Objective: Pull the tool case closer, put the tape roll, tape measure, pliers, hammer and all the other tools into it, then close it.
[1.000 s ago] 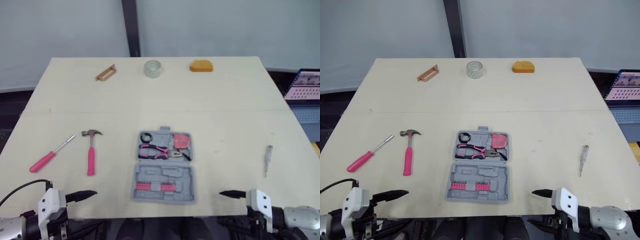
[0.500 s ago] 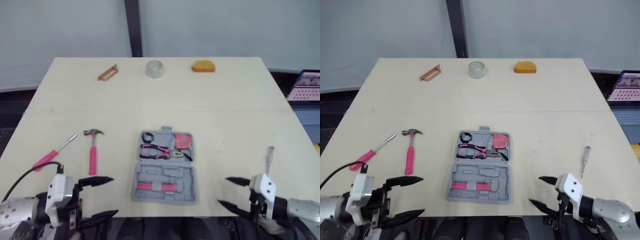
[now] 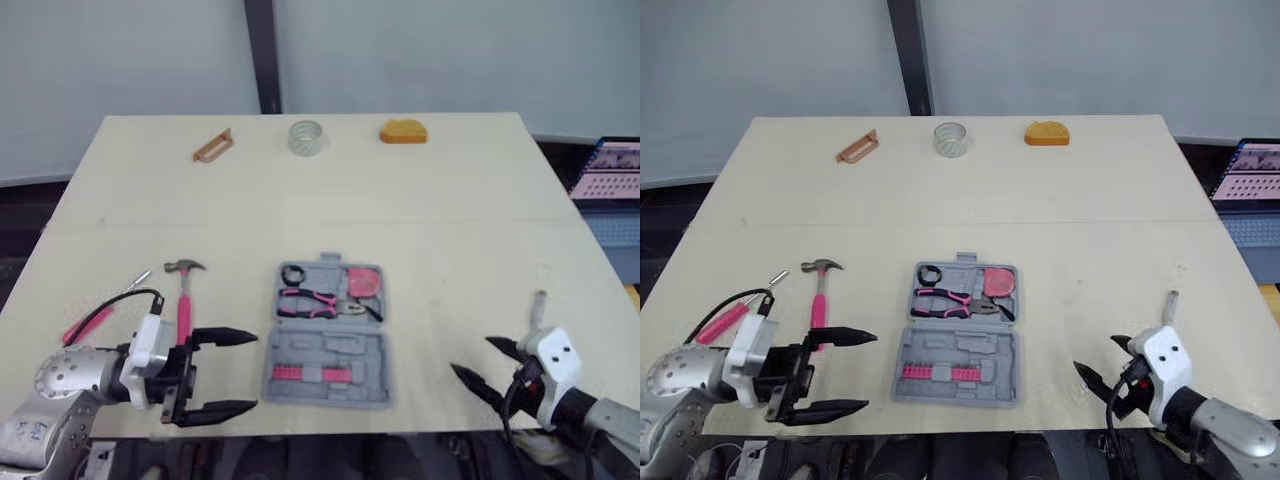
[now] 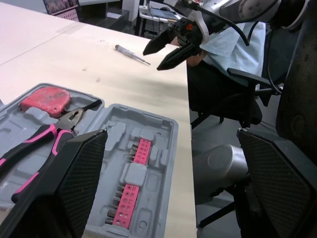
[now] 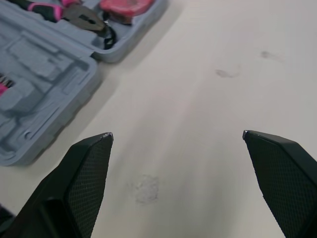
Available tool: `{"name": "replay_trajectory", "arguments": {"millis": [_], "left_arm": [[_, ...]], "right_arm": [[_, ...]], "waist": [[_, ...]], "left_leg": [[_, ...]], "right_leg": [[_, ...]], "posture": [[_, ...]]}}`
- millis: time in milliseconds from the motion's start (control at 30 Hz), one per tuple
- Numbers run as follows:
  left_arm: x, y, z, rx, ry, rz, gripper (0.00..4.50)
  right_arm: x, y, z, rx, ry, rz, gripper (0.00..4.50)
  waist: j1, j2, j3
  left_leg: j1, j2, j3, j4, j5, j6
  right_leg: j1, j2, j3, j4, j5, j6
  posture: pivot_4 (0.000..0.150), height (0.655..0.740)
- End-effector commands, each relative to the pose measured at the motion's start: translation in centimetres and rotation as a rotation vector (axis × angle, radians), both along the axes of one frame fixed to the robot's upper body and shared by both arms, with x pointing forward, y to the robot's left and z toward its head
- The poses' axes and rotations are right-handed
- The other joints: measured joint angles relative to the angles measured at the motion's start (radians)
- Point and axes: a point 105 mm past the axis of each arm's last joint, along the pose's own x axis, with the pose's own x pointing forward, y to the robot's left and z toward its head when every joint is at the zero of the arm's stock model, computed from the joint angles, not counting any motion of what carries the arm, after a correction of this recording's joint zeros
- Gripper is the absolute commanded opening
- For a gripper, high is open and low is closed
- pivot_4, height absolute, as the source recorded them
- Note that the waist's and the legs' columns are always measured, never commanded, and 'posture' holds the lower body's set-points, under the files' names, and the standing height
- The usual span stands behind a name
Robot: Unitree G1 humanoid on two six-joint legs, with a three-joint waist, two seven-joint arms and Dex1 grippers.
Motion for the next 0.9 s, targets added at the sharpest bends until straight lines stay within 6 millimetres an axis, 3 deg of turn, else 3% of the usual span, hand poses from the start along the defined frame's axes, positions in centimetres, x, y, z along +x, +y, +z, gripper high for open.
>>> {"name": "replay_trajectory", "arguments": {"millis": [33,167,433,900], "left_arm": [[0.0,-0.2,0.4,-0.005,-0.037,-0.028,4.5],[0.3,-0.4,0.3,-0.006,-0.044,-0.039,4.5],[0.4,-0.3,0.4,0.005,-0.058,-0.043,4.5],[0.2,0.1,0.7,0.029,-0.074,-0.012,4.5]], "right_arm": [[1.0,-2.2,2.0,-0.041,-0.065,-0.214,4.45],[1.8,-4.1,2.3,-0.023,-0.081,-0.446,4.45],[3.0,-6.2,0.4,0.029,0.024,-0.677,4.45],[6.0,-9.2,-2.2,0.104,0.129,-0.834,4.45]], "waist": [[0.0,0.0,0.0],[-0.001,0.002,-0.001],[-0.005,0.003,0.0],[-0.025,0.005,0.0]], "left_leg": [[0.0,0.0,0.0,0.0,0.0,0.0],[0.0,0.0,0.0,0.0,0.0,0.0],[0.0,0.0,0.0,-0.001,0.0,0.0],[-0.001,0.0,0.0,-0.002,0.001,0.0]], "right_leg": [[0.0,0.0,0.0,0.0,0.0,0.0],[0.0,0.0,0.0,0.0,0.0,0.0],[-0.001,0.0,0.001,0.005,0.0,0.0],[-0.003,0.0,0.001,0.006,0.0,0.0]], "posture": [[0.15,0.74],[0.15,0.74],[0.15,0.74],[0.15,0.74]]}}
